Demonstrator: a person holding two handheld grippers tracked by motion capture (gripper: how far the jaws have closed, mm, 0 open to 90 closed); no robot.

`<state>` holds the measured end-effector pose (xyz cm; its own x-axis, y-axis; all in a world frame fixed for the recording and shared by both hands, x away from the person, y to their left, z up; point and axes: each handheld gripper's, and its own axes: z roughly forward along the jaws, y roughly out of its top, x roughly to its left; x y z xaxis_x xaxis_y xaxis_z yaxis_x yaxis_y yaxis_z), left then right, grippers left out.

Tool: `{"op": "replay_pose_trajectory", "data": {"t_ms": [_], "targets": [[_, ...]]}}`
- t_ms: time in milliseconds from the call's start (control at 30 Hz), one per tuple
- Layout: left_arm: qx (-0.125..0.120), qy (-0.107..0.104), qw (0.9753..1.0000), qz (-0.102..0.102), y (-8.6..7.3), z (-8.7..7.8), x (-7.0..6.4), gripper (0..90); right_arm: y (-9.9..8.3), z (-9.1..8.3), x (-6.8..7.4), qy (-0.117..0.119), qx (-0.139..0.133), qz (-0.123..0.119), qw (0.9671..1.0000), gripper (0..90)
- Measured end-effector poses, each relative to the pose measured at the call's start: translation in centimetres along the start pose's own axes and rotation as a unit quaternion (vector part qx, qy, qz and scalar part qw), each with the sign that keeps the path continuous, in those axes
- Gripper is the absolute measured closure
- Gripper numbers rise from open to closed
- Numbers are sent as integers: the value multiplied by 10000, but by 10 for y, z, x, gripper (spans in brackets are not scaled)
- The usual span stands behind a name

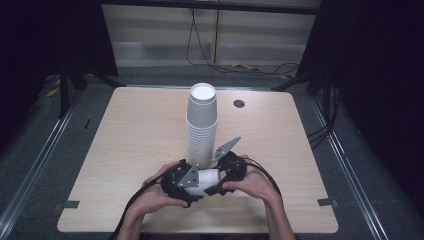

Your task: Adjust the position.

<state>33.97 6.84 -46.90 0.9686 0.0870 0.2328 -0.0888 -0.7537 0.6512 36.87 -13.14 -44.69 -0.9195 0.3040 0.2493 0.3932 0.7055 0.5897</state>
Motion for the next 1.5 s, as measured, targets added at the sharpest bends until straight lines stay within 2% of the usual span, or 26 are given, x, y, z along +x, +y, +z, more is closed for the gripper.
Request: {"op": "replay_pose_trajectory", "data": {"t_ms": [233, 333, 433, 533, 567, 633, 667, 700, 900, 933, 1067, 1167, 1267, 1333, 1500], "targets": [[-1, 22, 10000, 55, 1, -1, -1, 158, 6, 2, 2, -46, 179, -163, 9997, 173], [16, 32, 10000, 56, 1, -1, -1, 158, 7, 3, 2, 7, 179, -152, 9997, 178], [-28, -9, 10000, 35, -1, 0, -2, 158, 7, 2, 4, 4, 208, -273, 9994, 202], [-41, -36, 9999, 112, -2, -1, -3, 155, 6, 0, 4, 60, 166, -354, 9992, 221], [-167, -2, 9998, 140, -2, 0, -4, 154, 6, -1, 4, 94, 188, -334, 9992, 223], [-109, -57, 9998, 178, -2, -1, -4, 152, 6, -1, 4, 118, 250, -348, 9990, 226], [-196, -109, 9995, 237, -2, -1, -5, 152, 5, -1, 4, 169, 257, -323, 9990, 226], [-168, -105, 9994, 272, -2, -1, -5, 152, 5, 0, 3, 230, 266, -347, 9988, 225], [-255, -94, 9991, 317, -1, -1, -5, 157, 5, 0, 2, 249, 258, -312, 9989, 207], [-220, -68, 9990, 386, 0, -1, -5, 157, 6, 1, 2, 294, 250, -296, 9988, 204], [-149, -78, 9991, 377, 0, -1, -6, 157, 6, 3, 2, 295, 286, -299, 9987, 205], [-196, -95, 9989, 413, 1, 1, -6, 156, 6, 3, 2, 312, 313, -289, 9986, 211], [-297, -134, 9988, 369, 0, 1, -6, 145, 4, 2, 1, 391, 276, -283, 9985, 226], [-352, -185, 9988, 292, -1, 0, -6, 135, 5, 0, 1, 377, 299, -303, 9984, 230], [-460, -224, 9984, 258, -2, 1, -4, 125, 4, -1, 1, 393, 253, -286, 9985, 234]]}}
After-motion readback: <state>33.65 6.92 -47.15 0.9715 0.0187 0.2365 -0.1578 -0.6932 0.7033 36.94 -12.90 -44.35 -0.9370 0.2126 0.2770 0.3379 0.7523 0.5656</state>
